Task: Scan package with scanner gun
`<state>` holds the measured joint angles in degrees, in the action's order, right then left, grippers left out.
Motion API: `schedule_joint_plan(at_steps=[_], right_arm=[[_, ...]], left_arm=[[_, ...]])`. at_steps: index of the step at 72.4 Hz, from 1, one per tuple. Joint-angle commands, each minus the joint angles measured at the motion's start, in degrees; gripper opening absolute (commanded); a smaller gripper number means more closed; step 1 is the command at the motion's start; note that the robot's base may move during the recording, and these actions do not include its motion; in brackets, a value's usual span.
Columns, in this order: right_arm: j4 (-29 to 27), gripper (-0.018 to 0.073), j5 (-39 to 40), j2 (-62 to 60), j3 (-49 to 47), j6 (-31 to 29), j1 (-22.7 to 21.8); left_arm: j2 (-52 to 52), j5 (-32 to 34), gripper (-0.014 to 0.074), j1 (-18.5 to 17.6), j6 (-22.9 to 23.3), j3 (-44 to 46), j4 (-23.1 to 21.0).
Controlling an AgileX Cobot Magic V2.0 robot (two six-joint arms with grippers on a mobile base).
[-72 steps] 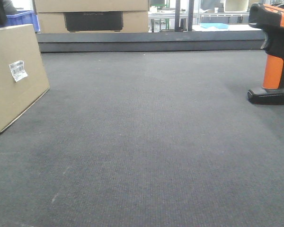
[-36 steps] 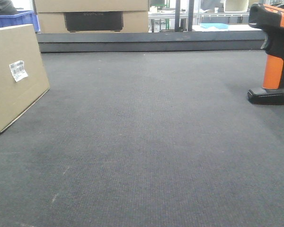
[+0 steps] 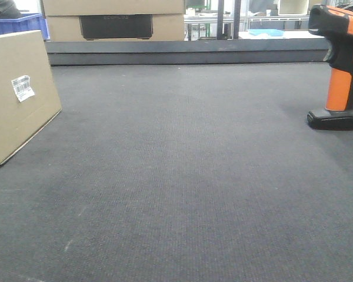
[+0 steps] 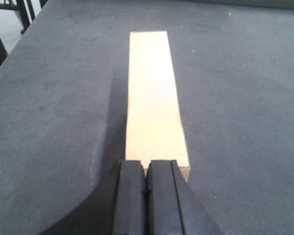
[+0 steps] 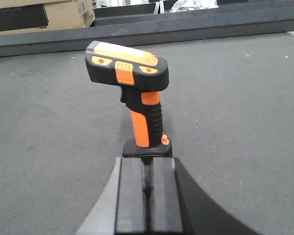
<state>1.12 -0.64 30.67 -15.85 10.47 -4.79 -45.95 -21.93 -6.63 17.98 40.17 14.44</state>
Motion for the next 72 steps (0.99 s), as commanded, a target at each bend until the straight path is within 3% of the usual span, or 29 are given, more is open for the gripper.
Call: schedule_joint_plan(at_steps=[1, 14, 24, 48, 72], right_arm=[[0.24, -0.0167, 0.64, -1.50, 0.07, -0.06, -0.16], [0.82, -0.0166, -4.67, -7.77, 0.07, -0.06, -0.16], [1.42, -0.0166, -8.64, -13.64, 0.07, -0.06, -0.16], [1.55, -0.0166, -8.76, -23.54, 0.07, -0.06, -0.16], [1.55, -0.0166, -8.48, -23.89, 0.07, -0.06, -0.16]], left_arm=[[1.92, 4.68, -0.0111, 0.18, 0.36, -1.41, -0.71], [7.84, 16.00, -0.0111, 0.18, 0.36, -8.40, -0.81], [13.25, 18.75, -0.0111, 0.18, 0.36, -14.87, -0.93], [26.92, 19.35, -0.0111, 0.18, 0.36, -20.17, -0.78], [29.60, 19.73, -0.0111, 0.18, 0.36, -20.17, -0.78]])
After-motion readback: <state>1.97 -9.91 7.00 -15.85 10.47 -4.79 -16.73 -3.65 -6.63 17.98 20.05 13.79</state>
